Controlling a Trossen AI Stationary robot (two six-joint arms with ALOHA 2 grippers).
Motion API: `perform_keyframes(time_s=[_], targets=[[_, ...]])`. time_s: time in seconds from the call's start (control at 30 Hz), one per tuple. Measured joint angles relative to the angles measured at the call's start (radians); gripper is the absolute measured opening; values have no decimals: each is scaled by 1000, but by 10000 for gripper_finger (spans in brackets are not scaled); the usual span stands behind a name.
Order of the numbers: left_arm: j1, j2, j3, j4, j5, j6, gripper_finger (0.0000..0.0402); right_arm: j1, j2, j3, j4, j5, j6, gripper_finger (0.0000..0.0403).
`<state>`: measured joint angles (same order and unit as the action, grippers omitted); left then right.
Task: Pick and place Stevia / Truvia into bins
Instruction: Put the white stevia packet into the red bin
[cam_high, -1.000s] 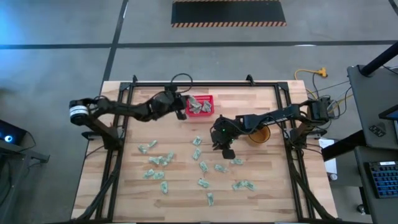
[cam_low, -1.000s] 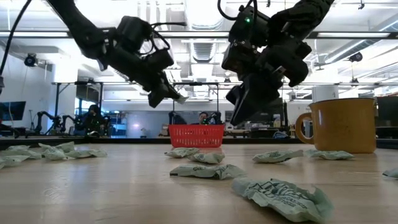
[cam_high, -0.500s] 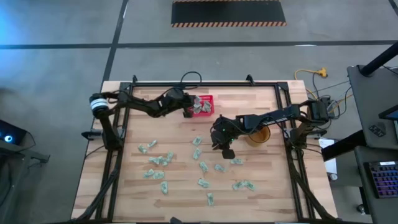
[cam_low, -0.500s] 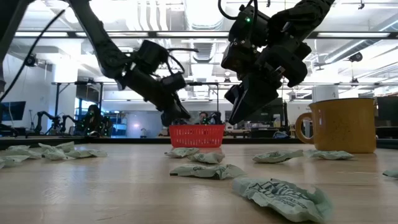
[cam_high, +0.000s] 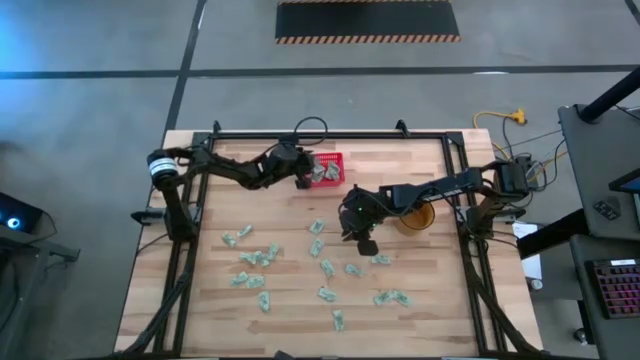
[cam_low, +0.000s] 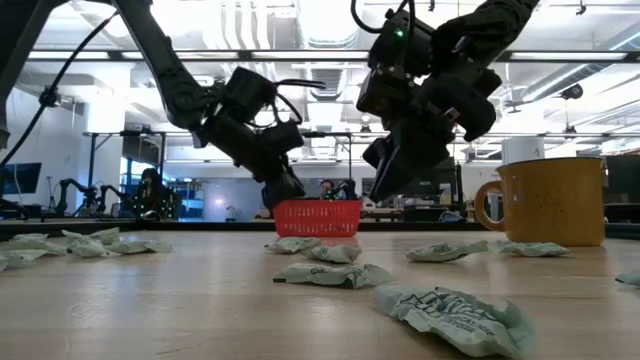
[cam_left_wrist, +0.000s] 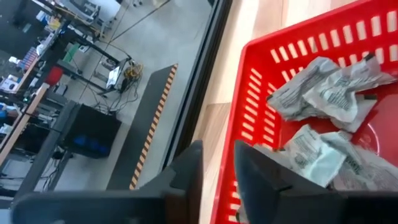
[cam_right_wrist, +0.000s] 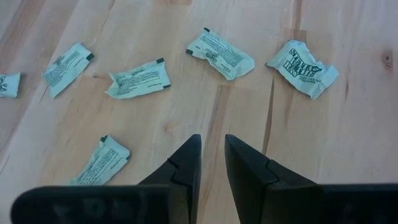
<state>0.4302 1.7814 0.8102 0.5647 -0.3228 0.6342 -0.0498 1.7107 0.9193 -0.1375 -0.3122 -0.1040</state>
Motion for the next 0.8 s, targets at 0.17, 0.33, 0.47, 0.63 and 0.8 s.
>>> perform_keyframes(time_s=[0.17,0.33,0.47,0.63,0.8], targets=[[-27,-32,-2,-43,-42,0,120,21,0,-23,-2,-6,0,65],[-83,-142,-4,-254,-104,-11,136,82,1,-49,-5,-70,14,66],[-123,-255,-16,-370,-105,-78,137,144,1,-52,-3,-79,75,72],[-165,-399,-34,-492,-103,-158,137,206,1,-52,8,-43,112,77],[-197,-513,-43,-596,-102,-236,137,249,1,-56,7,108,131,77]])
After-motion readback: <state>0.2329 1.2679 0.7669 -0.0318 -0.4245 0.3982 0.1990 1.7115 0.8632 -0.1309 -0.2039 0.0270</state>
